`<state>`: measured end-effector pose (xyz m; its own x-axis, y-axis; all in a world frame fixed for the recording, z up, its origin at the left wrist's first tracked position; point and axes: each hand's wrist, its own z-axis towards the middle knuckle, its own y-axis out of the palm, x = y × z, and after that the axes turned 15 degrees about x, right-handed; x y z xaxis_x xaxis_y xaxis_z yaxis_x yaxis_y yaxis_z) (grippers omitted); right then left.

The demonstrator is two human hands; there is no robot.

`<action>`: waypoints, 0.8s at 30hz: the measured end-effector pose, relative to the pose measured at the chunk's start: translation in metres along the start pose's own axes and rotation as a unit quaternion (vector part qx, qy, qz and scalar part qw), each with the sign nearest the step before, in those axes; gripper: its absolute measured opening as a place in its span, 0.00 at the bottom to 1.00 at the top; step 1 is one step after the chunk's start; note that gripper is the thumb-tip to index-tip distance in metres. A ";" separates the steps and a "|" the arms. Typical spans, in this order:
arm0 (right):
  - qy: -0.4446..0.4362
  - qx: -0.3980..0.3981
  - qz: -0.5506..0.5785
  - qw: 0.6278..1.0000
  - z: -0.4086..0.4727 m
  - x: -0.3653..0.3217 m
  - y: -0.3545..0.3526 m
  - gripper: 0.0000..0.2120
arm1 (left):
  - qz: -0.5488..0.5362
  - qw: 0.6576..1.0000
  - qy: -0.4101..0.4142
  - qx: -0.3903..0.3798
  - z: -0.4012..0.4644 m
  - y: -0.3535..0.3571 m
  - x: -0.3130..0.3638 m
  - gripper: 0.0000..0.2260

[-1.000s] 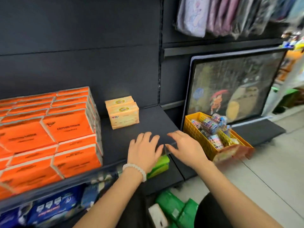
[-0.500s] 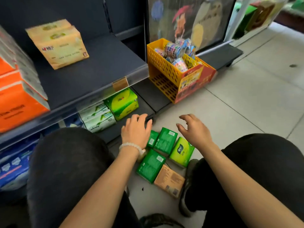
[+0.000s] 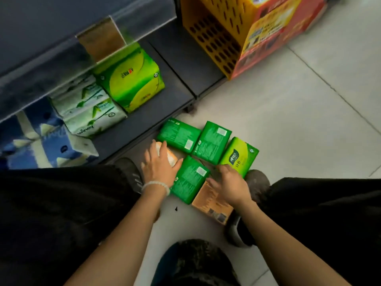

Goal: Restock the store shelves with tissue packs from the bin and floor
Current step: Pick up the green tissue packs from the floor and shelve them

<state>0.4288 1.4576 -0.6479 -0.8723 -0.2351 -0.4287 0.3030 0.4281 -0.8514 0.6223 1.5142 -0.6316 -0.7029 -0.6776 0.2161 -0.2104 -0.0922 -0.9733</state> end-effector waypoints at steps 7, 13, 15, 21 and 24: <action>0.081 -0.085 0.019 0.993 -0.002 0.013 0.055 0.24 | -0.025 1.000 0.011 0.002 0.013 0.026 -0.029 0.41; 0.128 -0.130 0.045 0.982 0.007 0.022 0.065 0.33 | -0.042 0.999 0.007 -0.017 0.013 0.024 -0.030 0.43; 0.137 -0.147 0.029 0.979 0.011 0.023 0.067 0.35 | -0.045 0.999 0.002 -0.008 0.009 0.024 -0.028 0.42; 0.133 -0.189 -0.022 0.973 0.009 0.021 0.068 0.23 | -0.030 0.999 -0.007 -0.009 -0.004 0.017 -0.031 0.41; 0.107 -0.186 -0.043 0.976 0.005 0.017 0.062 0.24 | -0.020 1.000 0.000 0.003 -0.013 0.011 -0.034 0.39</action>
<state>0.4348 1.4758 -0.7099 -0.9608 -0.1134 -0.2528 0.0993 0.7107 -0.6964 0.6348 1.5458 -0.6482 -0.6938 -0.6738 0.2544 -0.2344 -0.1228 -0.9643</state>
